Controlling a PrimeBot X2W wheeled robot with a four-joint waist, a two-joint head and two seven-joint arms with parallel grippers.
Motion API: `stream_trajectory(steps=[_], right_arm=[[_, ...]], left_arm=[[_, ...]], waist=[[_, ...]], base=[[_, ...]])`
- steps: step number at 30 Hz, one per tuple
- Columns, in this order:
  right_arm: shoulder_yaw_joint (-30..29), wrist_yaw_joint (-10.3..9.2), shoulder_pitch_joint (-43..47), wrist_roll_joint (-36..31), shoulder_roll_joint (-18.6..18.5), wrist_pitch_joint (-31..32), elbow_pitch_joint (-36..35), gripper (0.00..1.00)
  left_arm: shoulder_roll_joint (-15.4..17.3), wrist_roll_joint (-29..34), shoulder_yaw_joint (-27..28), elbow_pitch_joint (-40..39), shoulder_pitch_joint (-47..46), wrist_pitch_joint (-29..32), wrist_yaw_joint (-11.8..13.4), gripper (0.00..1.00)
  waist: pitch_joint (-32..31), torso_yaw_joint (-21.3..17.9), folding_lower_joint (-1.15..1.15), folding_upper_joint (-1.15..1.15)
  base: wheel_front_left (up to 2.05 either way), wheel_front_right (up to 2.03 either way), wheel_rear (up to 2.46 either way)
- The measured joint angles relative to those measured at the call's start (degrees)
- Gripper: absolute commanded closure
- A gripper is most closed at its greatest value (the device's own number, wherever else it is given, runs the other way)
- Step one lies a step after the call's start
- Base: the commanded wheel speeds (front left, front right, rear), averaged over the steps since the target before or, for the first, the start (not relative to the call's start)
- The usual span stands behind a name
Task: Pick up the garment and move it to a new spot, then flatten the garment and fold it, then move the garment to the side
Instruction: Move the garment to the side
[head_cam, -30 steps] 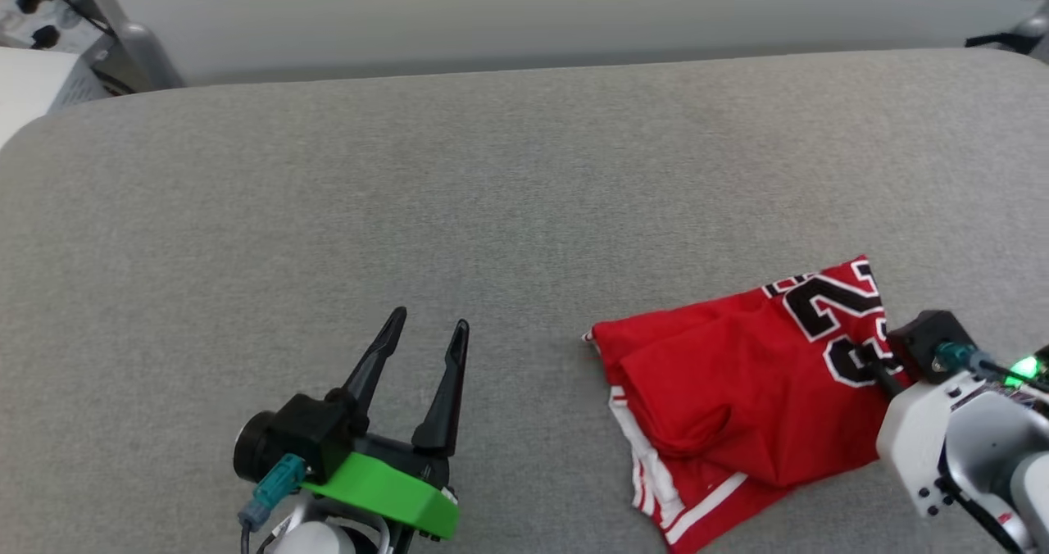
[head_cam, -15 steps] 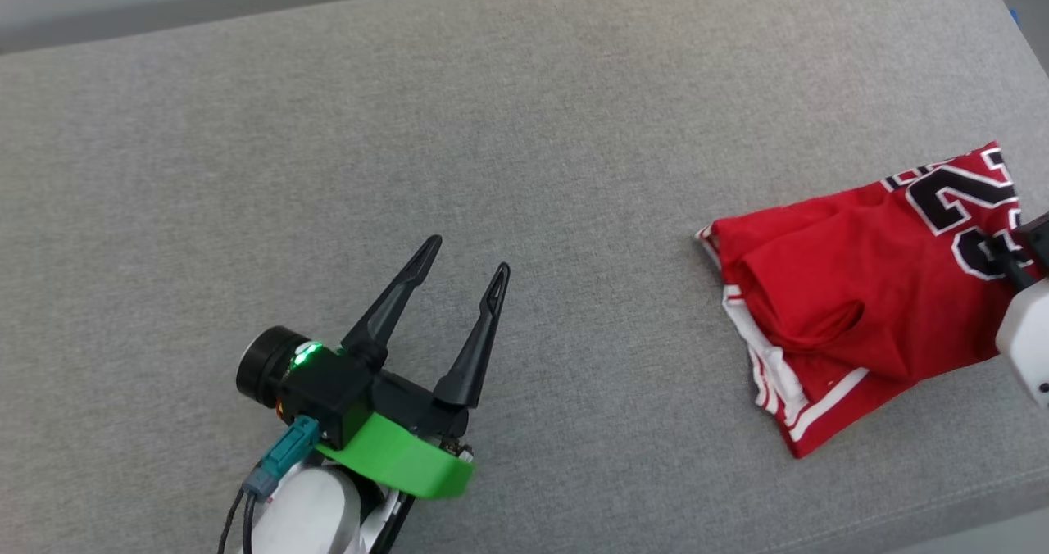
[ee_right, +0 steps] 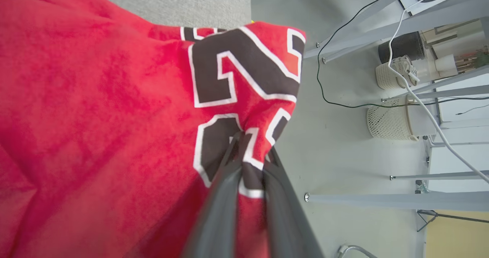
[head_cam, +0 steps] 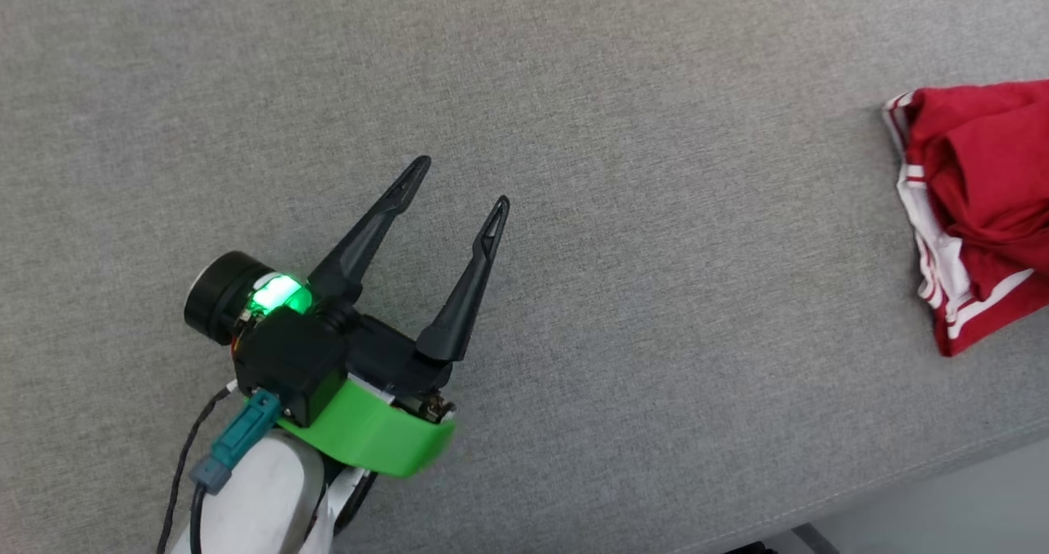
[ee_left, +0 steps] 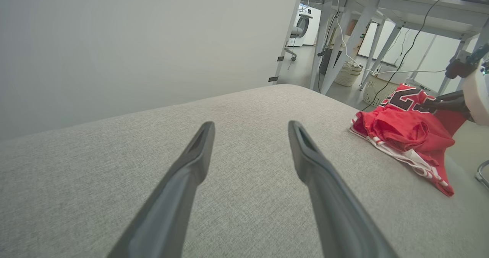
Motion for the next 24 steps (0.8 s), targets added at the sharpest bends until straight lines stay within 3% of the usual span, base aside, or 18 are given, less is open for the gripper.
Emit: stream_trajectory(steps=[11, 13, 24], right_arm=[[-5.77, 0.00, -6.48, -4.71, 1.93, -4.94, 13.14, 1.00], [-6.35, 0.00, -7.15, -5.88, 2.47, -5.94, 14.56, 0.00], [-8.12, 0.00, -9.41, -8.06, 3.44, -11.51, 15.79, 0.00]], left_arm=[[0.94, 0.24, 0.83, -3.00, -1.41, 1.02, 0.66, 0.00], [0.94, 0.23, 0.81, -2.77, -1.49, 0.98, 0.67, 0.00], [-0.67, -2.81, 1.77, 4.66, -1.18, -3.54, 1.44, 0.00]], waist=[[6.14, 2.11, 0.00, 0.00], [6.31, 2.70, 0.00, 0.00], [0.50, 3.85, -0.01, 0.00]], base=[[0.00, 0.00, 0.00], [0.00, 0.00, 0.00], [0.00, 0.00, 0.00]])
